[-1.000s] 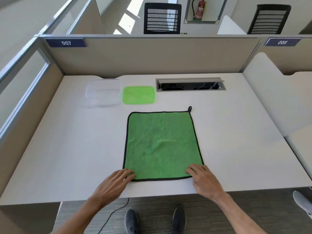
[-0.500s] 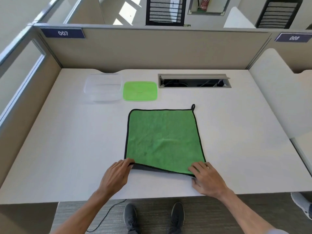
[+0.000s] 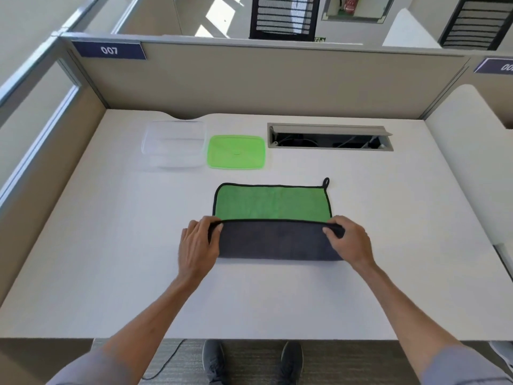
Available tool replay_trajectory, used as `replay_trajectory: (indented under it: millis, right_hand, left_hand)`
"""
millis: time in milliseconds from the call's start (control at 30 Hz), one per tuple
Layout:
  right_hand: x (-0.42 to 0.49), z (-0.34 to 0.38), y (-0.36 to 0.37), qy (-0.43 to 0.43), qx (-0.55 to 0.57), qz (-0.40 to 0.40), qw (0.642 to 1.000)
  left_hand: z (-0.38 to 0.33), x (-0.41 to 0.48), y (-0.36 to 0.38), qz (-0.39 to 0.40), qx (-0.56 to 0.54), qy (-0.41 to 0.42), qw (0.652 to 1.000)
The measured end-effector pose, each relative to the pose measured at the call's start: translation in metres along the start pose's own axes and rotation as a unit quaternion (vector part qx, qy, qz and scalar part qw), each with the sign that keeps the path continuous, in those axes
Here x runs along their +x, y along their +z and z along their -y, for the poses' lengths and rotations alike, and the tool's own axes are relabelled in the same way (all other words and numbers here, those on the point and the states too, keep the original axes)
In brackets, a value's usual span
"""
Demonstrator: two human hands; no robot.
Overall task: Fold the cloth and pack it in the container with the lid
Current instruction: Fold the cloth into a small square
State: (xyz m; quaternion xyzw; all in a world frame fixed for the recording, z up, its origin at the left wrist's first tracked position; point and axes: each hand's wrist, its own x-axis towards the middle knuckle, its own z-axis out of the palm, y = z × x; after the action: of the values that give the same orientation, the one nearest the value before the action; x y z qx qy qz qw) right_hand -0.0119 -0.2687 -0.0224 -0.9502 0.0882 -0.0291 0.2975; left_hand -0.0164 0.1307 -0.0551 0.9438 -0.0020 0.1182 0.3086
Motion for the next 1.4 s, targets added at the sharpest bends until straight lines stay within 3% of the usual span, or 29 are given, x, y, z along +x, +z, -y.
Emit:
replay_trajectory:
  millis: [567, 1100, 1200, 1267, 1400]
  right_hand:
    - [0.109, 0.002, 0.026, 0.108, 0.092, -0.008, 0.99]
    - [0.146, -0.001, 0.049, 0.134, 0.115, -0.033, 0.984]
    - [0.147, -0.002, 0.053, 0.131, 0.092, -0.043, 0.986]
    - [0.144, -0.002, 0.057, 0.11, 0.021, -0.059, 0.992]
    - [0.126, 0.011, 0.069, 0.009, -0.087, -0.094, 0.992]
  left_hand:
    - [-0.012, 0.116, 0.045, 0.001, -0.032, -0.149, 0.988]
    - [0.0, 0.146, 0.072, 0.036, 0.007, -0.192, 0.981]
    - [0.0, 0.147, 0.075, 0.038, 0.021, -0.188, 0.981]
    - [-0.003, 0.145, 0.078, 0.035, 0.054, -0.166, 0.984]
    - [-0.017, 0.135, 0.083, 0.028, 0.117, -0.082, 0.989]
